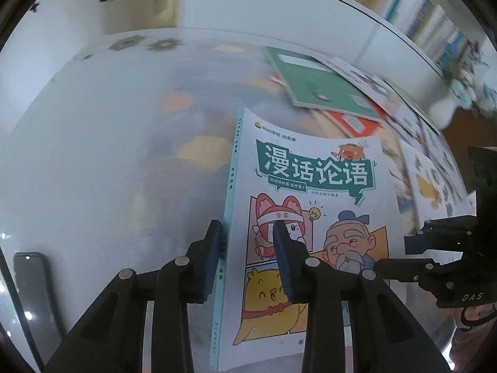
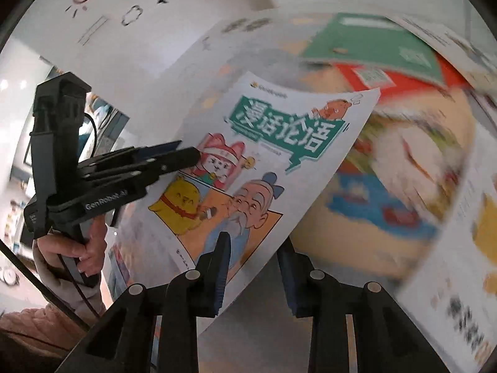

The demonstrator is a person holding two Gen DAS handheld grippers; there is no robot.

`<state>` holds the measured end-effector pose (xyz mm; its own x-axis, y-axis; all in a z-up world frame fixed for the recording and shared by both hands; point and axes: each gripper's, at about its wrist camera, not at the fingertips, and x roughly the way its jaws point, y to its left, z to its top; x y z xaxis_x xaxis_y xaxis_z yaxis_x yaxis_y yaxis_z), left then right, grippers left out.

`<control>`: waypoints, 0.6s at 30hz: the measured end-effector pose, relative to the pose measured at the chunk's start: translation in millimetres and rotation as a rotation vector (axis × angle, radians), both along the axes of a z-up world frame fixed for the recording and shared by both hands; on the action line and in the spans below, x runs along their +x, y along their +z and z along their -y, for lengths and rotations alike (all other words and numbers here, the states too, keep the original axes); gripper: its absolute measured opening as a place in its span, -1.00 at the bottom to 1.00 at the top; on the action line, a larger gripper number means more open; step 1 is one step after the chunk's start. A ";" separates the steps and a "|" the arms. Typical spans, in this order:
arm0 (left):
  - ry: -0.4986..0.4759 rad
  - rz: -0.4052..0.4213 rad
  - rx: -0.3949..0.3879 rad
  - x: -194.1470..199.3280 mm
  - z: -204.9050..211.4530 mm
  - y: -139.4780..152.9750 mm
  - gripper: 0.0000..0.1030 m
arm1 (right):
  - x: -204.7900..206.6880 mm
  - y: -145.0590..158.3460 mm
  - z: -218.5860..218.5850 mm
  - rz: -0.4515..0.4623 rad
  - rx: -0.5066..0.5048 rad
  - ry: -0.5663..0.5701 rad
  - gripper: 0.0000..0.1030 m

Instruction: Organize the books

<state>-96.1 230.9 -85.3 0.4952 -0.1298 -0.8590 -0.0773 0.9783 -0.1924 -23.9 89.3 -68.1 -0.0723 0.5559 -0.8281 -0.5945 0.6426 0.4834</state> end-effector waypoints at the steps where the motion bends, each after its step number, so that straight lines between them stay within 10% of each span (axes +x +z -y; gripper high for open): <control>1: 0.011 0.002 0.006 0.0 -5.3 0.4 -0.41 | -1.5 0.2 -3.8 -0.007 0.002 0.011 -0.40; 18: 0.118 -0.010 0.038 4.7 -51.9 -12.4 -0.38 | 9.3 -26.7 -86.7 -0.080 0.005 0.062 -0.40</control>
